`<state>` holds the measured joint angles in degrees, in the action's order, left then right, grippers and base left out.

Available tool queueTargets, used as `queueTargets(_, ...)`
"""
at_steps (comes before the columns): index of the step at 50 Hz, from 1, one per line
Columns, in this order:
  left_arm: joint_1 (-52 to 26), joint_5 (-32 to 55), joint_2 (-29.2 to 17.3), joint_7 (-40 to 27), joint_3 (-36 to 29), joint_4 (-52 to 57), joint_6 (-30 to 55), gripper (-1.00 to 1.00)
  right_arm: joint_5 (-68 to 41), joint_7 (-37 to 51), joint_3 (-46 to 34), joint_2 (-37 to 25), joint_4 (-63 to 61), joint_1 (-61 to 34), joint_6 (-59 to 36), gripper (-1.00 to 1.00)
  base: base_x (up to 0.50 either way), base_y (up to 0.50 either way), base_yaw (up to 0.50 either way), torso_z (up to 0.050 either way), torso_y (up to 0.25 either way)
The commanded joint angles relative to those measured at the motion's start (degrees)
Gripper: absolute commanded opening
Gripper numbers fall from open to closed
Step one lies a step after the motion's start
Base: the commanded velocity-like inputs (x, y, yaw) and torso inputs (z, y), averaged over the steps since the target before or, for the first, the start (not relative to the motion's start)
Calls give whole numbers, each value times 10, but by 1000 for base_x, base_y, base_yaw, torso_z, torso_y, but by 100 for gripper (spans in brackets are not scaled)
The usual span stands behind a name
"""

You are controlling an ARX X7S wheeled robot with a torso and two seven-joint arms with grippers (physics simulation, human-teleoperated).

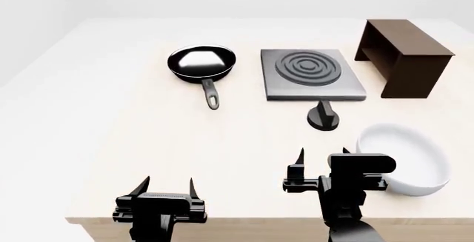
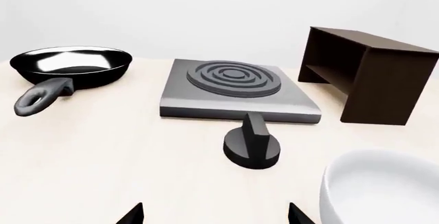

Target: Turn on the stove.

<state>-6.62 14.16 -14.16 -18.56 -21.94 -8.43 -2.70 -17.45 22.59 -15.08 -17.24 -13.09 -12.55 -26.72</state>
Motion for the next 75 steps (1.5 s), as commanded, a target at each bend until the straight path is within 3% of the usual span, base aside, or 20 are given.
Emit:
queueTargets(1,-1,2,-1,-2,-1,-1,-1,100,-2,1,-2,-1,3,-1,2,100,94,0,0,0,0)
queueTargets(40,-3,6,-5,-7,-8,-3,-2,100,-5,11,-8,-3,9,-5,-4,100,140,0,0,0,0)
queueTargets(75,-7,12,-8,-9,-15,-9,-5,100,-7,19,-13,-2,15,-10,-4,100,1,0,0,0,0)
